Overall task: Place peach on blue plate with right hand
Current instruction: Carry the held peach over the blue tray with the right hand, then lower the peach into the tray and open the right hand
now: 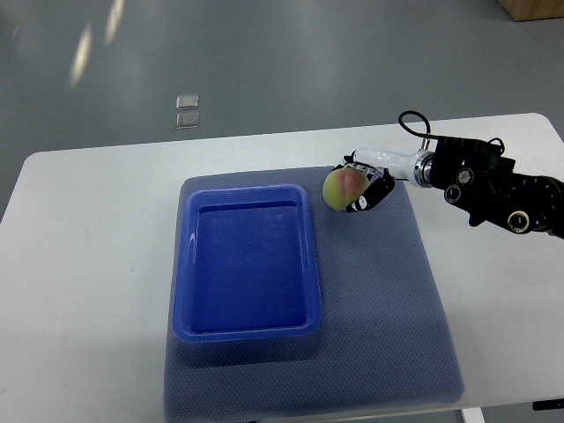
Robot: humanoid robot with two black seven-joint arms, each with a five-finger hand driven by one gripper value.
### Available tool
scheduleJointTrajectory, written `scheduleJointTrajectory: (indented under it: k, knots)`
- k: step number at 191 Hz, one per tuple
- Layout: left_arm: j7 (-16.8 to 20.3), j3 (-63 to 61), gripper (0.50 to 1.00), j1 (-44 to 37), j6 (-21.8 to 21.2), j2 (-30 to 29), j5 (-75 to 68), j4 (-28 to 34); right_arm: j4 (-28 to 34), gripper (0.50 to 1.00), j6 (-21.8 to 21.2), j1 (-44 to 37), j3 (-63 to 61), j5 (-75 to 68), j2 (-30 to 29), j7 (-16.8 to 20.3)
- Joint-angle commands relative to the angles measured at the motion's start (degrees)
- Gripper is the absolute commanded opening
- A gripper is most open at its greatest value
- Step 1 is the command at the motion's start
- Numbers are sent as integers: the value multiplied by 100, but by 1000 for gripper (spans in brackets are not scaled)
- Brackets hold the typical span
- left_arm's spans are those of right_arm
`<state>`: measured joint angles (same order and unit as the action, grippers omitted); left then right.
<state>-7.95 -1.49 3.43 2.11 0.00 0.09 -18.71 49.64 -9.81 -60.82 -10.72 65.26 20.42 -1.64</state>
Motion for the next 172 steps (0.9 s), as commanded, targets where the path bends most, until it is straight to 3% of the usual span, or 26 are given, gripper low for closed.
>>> scheduleJointTrajectory:
  k: [1, 31, 53, 81, 84, 106, 108, 119, 144, 172]
  knots:
    - [4, 0, 1000, 0, 0, 0, 0, 8, 353, 619, -268, -378, -9, -145, 261, -12]
    - [4, 9, 1000, 0, 0, 0, 0, 17, 986, 633, -672, -975, 9, -795, 525, -12]
    - [4, 0, 1000, 0, 0, 0, 0, 17, 1144, 639, -707, -1046, 9, -945, 472, -38]
    - [4, 0, 1000, 0, 0, 0, 0, 17, 1214, 639, -593, -1046, 176, -998, -126, -179]
    - [4, 0, 1000, 0, 0, 0, 0, 26, 1127, 643, -426, -1020, 413, -972, -511, -179]
    - [4, 0, 1000, 0, 0, 0, 0, 26, 845, 658, -285, -984, 642, -910, -934, -179]
    - [4, 0, 1000, 0, 0, 0, 0, 35, 521, 668, -250, -949, 800, -901, -1338, -170]
    - [4, 9, 1000, 0, 0, 0, 0, 35, 301, 676, -250, -791, 870, -866, -1663, -170]
    - [4, 9, 1000, 0, 0, 0, 0, 35, -7, 690, -241, -536, 879, -655, -2024, -170]
    - [4, 9, 1000, -9, 0, 0, 0, 35, -130, 752, -215, -281, 879, -585, -2042, -179]
